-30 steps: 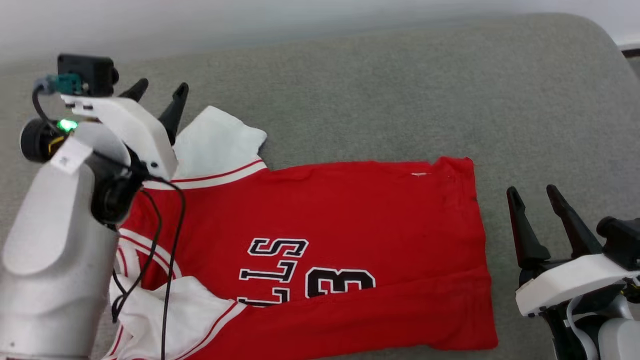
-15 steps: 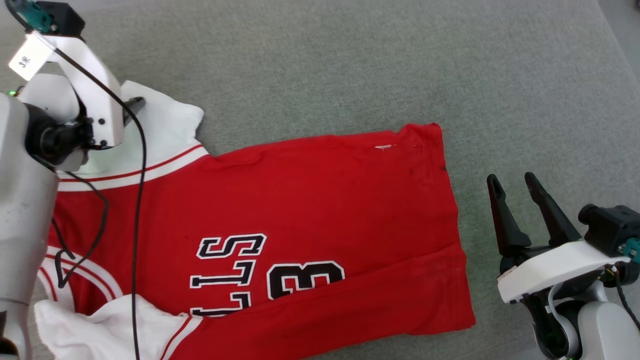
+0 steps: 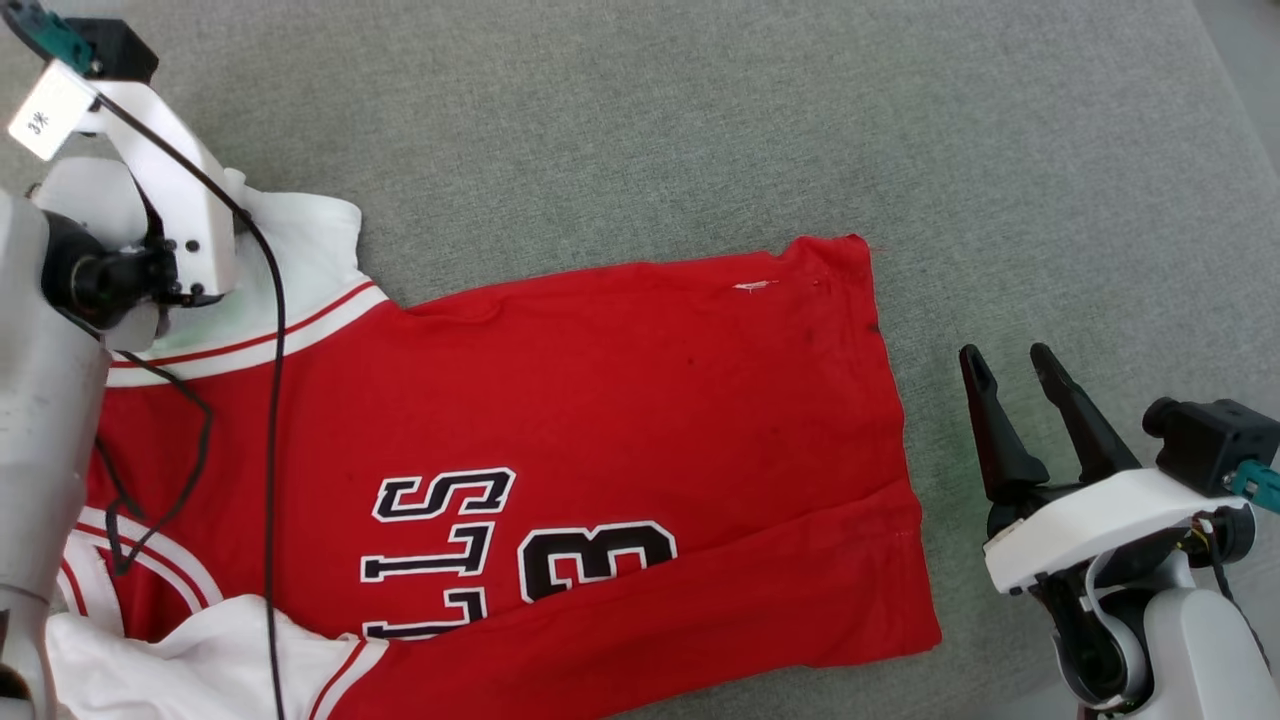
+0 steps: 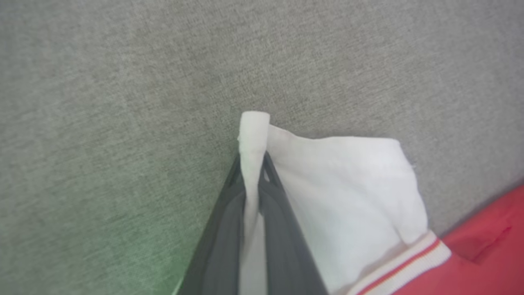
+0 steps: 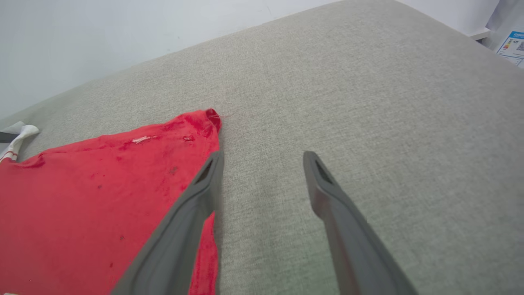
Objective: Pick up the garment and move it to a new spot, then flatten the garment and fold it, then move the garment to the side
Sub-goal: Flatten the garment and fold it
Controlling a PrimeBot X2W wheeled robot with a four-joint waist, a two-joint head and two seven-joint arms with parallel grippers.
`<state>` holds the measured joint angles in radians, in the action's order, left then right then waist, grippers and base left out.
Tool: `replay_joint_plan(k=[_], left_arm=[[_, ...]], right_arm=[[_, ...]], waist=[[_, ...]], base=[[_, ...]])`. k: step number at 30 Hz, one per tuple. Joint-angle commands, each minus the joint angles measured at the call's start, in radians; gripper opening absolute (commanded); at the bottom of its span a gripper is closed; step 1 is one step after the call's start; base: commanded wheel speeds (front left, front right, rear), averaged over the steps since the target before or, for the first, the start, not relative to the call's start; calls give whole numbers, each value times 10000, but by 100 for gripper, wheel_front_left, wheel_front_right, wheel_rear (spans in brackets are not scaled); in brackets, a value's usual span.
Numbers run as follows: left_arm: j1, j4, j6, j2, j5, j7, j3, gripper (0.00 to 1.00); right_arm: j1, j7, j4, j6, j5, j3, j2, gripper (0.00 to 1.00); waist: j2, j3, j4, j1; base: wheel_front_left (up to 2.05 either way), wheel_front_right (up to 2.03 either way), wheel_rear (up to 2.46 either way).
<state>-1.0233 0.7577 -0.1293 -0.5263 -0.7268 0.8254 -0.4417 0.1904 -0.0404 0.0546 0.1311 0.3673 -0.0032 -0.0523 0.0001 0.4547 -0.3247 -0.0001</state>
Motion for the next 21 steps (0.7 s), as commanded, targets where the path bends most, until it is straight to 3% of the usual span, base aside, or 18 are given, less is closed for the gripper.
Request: replay_joint_plan(k=[1,4,11,21], left_arm=[[700,356,-19,202,-49,79,-234,0],[541,348,-9,236,-79,-687,-211,0],[325,147,-8,422,-247,-2300,-257,0],[267,-581,-8,905,-340,-3633,-940,0]], right_arm=[[154,-32,42,-8,-8,-32,32,100],[407,-328,369,-8,34,-244,29,100],[1509,-2141,1845,-6,237,-713,-342,100],[3389,-5253,3535,-8,281,-46,-1452,100]], waist=[[-1,-54,27,1],[-1,-285,162,1],[-1,-941,867,1],[-1,-1281,2271,1]], base=[[0,0,0],[0,0,0],[0,0,0],[0,0,0]])
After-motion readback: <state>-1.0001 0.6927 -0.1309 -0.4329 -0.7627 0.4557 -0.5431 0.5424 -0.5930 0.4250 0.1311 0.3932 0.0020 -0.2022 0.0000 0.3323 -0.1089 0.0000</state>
